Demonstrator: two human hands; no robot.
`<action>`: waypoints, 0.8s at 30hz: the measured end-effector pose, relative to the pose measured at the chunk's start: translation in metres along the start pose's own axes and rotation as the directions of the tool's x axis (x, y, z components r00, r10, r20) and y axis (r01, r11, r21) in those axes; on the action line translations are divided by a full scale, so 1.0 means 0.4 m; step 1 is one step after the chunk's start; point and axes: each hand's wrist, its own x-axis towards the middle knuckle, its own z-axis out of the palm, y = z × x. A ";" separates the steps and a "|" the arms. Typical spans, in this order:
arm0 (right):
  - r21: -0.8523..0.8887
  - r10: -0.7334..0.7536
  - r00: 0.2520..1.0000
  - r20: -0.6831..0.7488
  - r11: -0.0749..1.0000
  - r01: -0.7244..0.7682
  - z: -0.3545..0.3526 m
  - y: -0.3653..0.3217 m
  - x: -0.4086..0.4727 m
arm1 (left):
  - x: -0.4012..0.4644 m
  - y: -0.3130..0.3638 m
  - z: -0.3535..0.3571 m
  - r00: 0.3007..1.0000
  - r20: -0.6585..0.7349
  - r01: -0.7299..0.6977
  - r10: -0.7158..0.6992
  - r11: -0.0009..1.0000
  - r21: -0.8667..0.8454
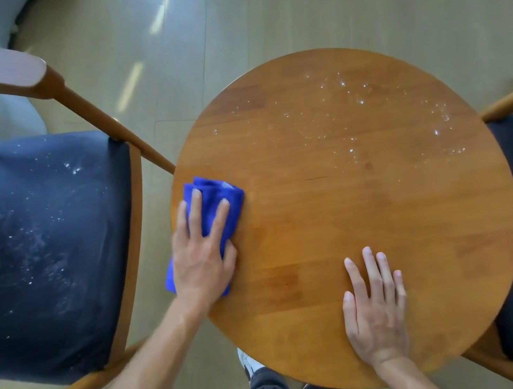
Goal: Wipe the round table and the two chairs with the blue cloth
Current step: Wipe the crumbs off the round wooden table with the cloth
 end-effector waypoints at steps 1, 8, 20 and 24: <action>-0.002 0.001 1.000 0.001 1.000 -0.001 0.000 0.000 0.000 | -0.051 0.035 0.008 0.999 0.009 -0.034 0.034 0.999 -0.011; 0.016 0.003 1.000 -0.014 1.000 -0.003 0.001 0.001 -0.002 | -0.297 0.173 0.065 0.894 0.146 -0.415 0.423 0.906 -0.083; 0.022 0.004 1.000 0.000 1.000 -0.004 0.002 -0.002 0.003 | 0.161 -0.007 0.022 0.981 -0.001 0.194 -0.194 0.981 0.006; 0.026 0.005 1.000 0.012 1.000 -0.006 -0.009 -0.005 0.003 | 0.029 0.133 0.056 0.988 -0.010 0.153 -0.152 0.987 0.040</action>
